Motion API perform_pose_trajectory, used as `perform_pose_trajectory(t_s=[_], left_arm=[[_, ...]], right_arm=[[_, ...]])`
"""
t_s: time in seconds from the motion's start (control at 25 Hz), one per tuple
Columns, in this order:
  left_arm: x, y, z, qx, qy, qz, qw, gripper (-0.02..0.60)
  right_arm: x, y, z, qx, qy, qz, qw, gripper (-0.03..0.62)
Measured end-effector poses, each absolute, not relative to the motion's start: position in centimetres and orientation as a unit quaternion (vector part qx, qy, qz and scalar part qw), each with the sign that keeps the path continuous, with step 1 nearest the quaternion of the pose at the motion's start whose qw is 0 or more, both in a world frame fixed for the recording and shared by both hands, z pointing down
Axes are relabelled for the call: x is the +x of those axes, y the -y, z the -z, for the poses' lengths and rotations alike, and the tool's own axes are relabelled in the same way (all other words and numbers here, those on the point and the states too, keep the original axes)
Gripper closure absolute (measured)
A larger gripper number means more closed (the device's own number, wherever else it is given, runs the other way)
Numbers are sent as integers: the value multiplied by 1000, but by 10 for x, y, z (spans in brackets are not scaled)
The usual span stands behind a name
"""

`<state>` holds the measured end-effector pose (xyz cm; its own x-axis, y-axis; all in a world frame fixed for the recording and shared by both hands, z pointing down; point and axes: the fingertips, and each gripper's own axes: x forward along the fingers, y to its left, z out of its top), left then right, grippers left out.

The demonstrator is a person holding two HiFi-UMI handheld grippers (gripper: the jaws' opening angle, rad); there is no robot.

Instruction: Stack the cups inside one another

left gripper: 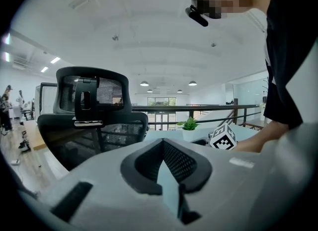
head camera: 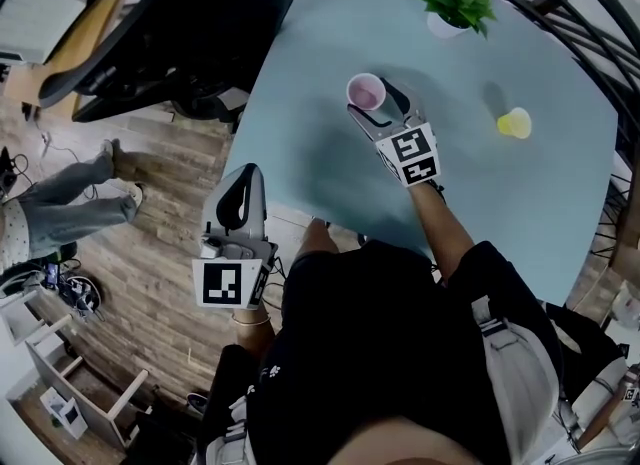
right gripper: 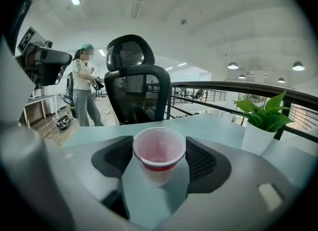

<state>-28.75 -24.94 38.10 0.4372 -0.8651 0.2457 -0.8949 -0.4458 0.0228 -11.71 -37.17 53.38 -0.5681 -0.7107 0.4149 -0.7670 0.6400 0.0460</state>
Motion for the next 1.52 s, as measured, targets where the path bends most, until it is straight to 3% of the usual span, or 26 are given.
perform_pose_trajectory(t_s=[0.48, 0.84, 0.96, 1.12, 1.36, 1.52], left_arm=[[-282, 252, -381, 849, 514, -99, 74, 591], [-275, 256, -375, 858, 501, -94, 67, 591], [-272, 259, -374, 862, 494, -92, 64, 591], [-262, 266, -371, 872, 477, -85, 60, 591], [-229, 282, -373, 900, 426, -77, 45, 591], [-197, 289, -370, 918, 386, -72, 45, 591]], right_arm=[[-119, 373, -541, 412, 885, -70, 206, 255], [-111, 365, -505, 432, 886, -71, 154, 248], [-104, 358, -488, 441, 886, -73, 123, 288], [-88, 344, -463, 463, 880, -66, 86, 406], [-46, 321, -436, 515, 854, -53, 51, 532], [-14, 300, -425, 551, 832, -53, 40, 583]])
